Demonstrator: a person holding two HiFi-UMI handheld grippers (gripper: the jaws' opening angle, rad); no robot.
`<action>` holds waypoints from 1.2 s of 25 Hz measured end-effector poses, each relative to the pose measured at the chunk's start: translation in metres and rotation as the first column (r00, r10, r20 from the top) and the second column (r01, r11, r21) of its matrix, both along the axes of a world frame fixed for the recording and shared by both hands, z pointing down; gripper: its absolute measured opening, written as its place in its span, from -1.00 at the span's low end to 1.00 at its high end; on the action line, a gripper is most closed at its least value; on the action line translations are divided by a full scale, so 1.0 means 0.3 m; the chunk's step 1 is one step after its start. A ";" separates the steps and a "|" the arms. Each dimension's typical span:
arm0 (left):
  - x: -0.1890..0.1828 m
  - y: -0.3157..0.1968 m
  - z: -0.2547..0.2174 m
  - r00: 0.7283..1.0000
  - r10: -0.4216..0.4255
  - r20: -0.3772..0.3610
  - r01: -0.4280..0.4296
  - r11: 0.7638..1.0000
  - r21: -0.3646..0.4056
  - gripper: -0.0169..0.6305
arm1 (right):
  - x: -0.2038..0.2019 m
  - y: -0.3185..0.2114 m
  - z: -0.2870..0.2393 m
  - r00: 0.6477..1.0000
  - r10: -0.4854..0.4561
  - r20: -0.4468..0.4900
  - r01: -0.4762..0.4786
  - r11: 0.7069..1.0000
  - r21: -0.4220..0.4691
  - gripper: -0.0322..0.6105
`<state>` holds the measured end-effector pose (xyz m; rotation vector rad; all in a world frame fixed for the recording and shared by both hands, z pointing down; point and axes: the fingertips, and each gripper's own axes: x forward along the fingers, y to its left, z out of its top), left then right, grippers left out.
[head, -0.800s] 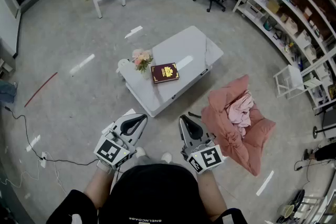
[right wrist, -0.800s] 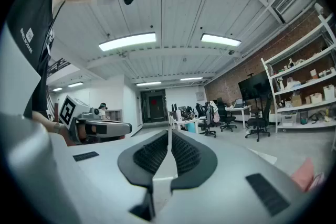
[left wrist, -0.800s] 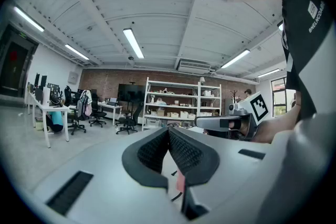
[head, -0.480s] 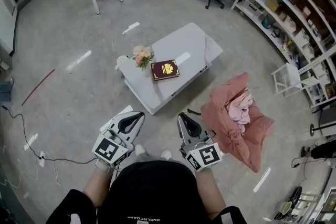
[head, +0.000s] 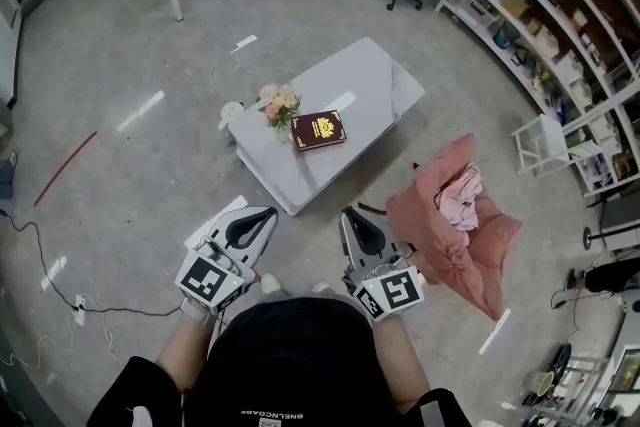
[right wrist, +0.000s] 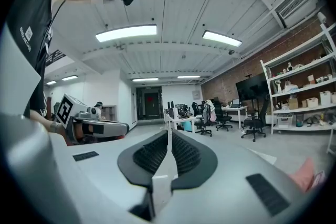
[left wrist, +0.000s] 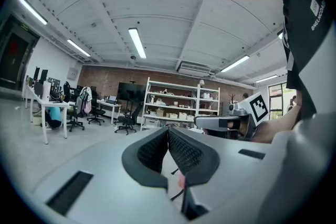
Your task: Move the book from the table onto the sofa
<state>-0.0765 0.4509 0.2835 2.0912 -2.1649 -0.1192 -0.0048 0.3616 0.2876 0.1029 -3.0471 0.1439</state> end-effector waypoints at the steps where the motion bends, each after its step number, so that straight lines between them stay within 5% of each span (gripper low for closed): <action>1: -0.015 0.012 0.006 1.000 0.002 0.000 -0.002 1.000 -0.002 -0.91 | -0.012 0.005 0.002 1.000 0.009 0.002 -0.009 1.000 -0.005 -0.77; 15: -0.153 0.029 0.127 1.000 -0.003 -0.031 0.000 0.994 -0.107 -0.91 | -0.156 -0.043 0.075 1.000 0.024 -0.017 -0.025 0.997 -0.073 -0.77; 30: -0.350 -0.349 0.178 0.997 -0.065 -0.036 0.059 0.987 -0.151 -0.90 | -0.391 -0.456 0.157 0.997 -0.041 -0.065 0.033 0.993 -0.115 -0.77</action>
